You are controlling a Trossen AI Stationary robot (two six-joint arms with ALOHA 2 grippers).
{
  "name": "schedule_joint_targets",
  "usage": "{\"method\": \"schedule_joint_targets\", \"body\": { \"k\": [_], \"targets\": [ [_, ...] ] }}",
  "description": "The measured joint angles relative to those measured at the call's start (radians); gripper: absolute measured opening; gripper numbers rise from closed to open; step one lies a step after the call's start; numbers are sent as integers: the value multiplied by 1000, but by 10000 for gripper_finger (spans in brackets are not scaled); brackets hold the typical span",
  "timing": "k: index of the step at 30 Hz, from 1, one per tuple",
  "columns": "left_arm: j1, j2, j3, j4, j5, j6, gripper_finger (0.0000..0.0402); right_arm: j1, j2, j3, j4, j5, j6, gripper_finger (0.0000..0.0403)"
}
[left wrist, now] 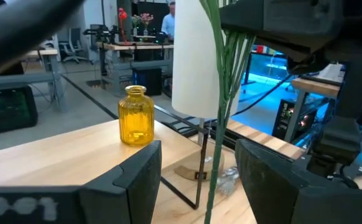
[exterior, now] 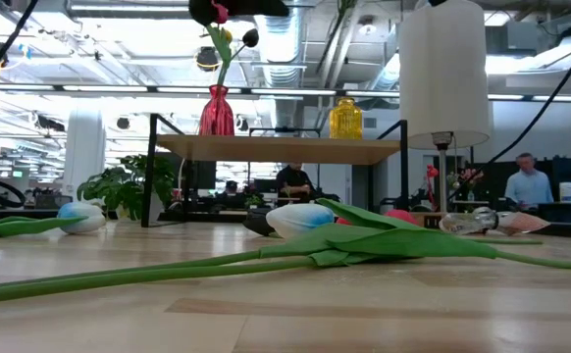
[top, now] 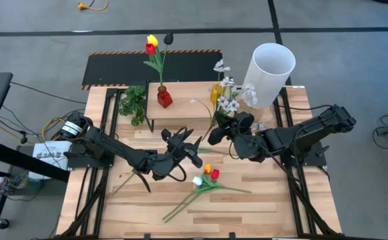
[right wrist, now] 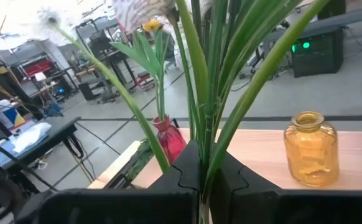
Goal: Pick and place flowers into a vace then onto a shelf
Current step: Put the white flowers into the red vase on the shelf
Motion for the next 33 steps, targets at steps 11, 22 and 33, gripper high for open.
{"method": "schedule_joint_targets", "body": {
  "k": [11, 22, 33],
  "targets": [
    [37, 0, 0, 0, 38, 9, 195, -30, 0, 0, 35, -41, 0, 0],
    [43, 0, 0, -68, 64, 21, 194, -36, 65, 1, 131, -68, -59, 0],
    [43, 0, 0, -105, 96, 26, 194, -34, 66, 0, 145, -127, -70, 0]
  ]
}}
